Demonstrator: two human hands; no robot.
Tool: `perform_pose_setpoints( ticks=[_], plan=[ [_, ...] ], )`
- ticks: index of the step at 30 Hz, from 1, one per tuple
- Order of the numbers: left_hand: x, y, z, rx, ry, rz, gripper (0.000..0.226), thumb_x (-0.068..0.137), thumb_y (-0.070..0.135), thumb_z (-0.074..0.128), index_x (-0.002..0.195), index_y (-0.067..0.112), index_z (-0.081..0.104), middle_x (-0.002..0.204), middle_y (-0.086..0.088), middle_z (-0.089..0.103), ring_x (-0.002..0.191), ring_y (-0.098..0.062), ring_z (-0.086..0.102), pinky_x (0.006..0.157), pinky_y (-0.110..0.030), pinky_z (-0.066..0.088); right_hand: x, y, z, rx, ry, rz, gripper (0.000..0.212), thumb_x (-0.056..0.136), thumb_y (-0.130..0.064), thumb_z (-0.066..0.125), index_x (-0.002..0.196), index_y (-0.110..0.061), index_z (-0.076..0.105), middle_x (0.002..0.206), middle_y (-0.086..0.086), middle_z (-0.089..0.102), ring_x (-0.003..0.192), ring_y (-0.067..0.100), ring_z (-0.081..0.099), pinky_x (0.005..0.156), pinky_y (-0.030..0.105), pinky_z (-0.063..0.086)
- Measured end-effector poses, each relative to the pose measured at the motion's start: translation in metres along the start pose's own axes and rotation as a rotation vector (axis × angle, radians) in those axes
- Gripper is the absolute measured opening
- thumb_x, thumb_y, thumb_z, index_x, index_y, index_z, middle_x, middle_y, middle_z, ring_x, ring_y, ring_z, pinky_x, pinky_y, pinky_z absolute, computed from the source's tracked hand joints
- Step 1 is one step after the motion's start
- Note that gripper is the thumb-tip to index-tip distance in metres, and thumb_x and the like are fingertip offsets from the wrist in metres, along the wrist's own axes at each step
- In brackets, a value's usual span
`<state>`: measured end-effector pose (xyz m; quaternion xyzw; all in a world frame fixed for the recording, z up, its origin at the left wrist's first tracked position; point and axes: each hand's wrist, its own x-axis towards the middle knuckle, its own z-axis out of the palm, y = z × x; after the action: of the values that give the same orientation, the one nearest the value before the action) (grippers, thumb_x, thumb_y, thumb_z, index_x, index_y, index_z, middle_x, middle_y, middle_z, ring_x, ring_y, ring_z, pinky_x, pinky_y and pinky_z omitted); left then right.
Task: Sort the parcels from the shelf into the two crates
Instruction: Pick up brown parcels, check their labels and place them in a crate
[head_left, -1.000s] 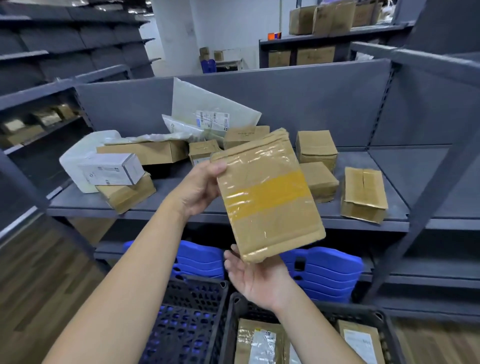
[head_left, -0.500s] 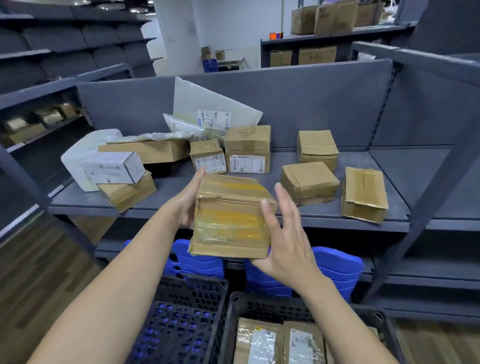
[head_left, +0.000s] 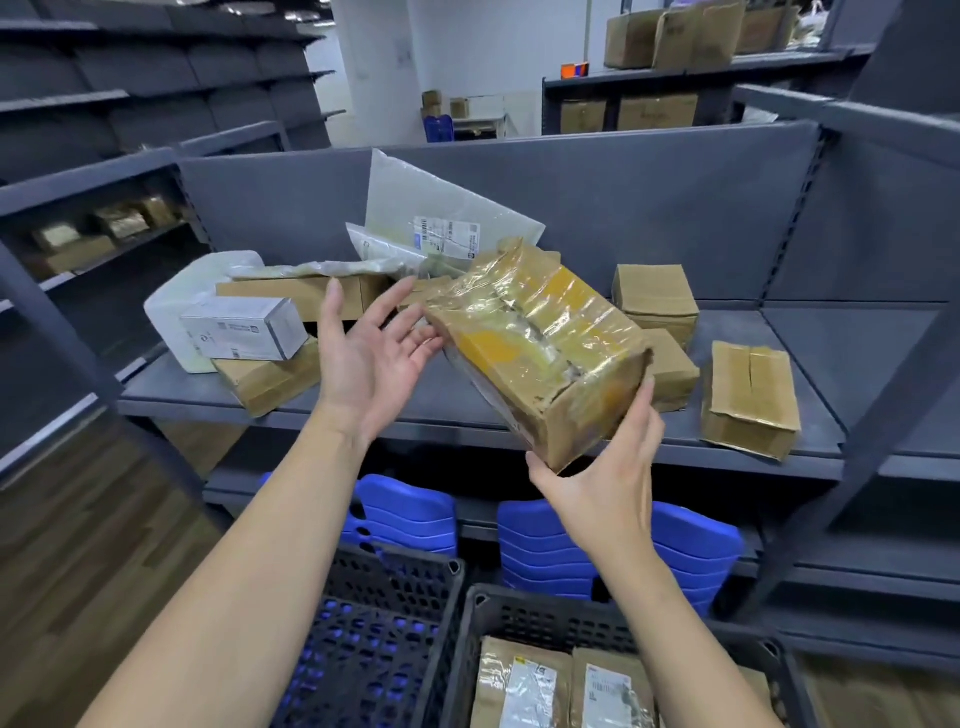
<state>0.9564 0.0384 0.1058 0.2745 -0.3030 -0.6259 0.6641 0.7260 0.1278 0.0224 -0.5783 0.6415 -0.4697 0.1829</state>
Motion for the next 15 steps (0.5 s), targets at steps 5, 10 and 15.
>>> perform_pose_setpoints(
  ticks=[5, 10, 15],
  plan=[
    [-0.007, 0.006, 0.012, 0.102, -0.089, 0.059, 0.077, 0.097, 0.069, 0.036, 0.138, 0.010, 0.065, 0.128, -0.012, 0.067, 0.081, -0.018, 0.055, 0.076, -0.029, 0.049, 0.001, -0.001, 0.002, 0.200, -0.057, 0.113, 0.147, 0.061, -0.053, 0.093, 0.160, -0.043, -0.014, 0.160, -0.006, 0.026, 0.138, 0.021, 0.048, 0.110, 0.042, 0.044],
    [-0.003, -0.002, 0.012, 0.685, 0.084, 0.154, 0.057, 0.079, 0.066, 0.059, 0.125, 0.035, 0.072, 0.130, 0.006, 0.072, 0.096, -0.010, 0.058, 0.086, -0.034, 0.043, -0.003, 0.000, 0.017, 0.960, -0.235, 0.492, 0.107, 0.090, -0.021, 0.079, 0.163, -0.043, 0.005, 0.116, -0.004, 0.077, 0.116, 0.021, 0.071, 0.111, 0.047, 0.050],
    [-0.017, -0.037, -0.004, 0.580, -0.031, -0.022, 0.043, 0.091, 0.028, 0.074, 0.132, 0.028, 0.062, 0.130, -0.001, 0.070, 0.105, -0.012, 0.067, 0.092, -0.042, 0.052, -0.020, 0.002, 0.032, 1.163, -0.304, 0.522, 0.099, 0.083, -0.024, 0.078, 0.161, -0.044, 0.021, 0.125, 0.000, 0.075, 0.123, 0.032, 0.067, 0.113, 0.051, 0.048]
  ],
)
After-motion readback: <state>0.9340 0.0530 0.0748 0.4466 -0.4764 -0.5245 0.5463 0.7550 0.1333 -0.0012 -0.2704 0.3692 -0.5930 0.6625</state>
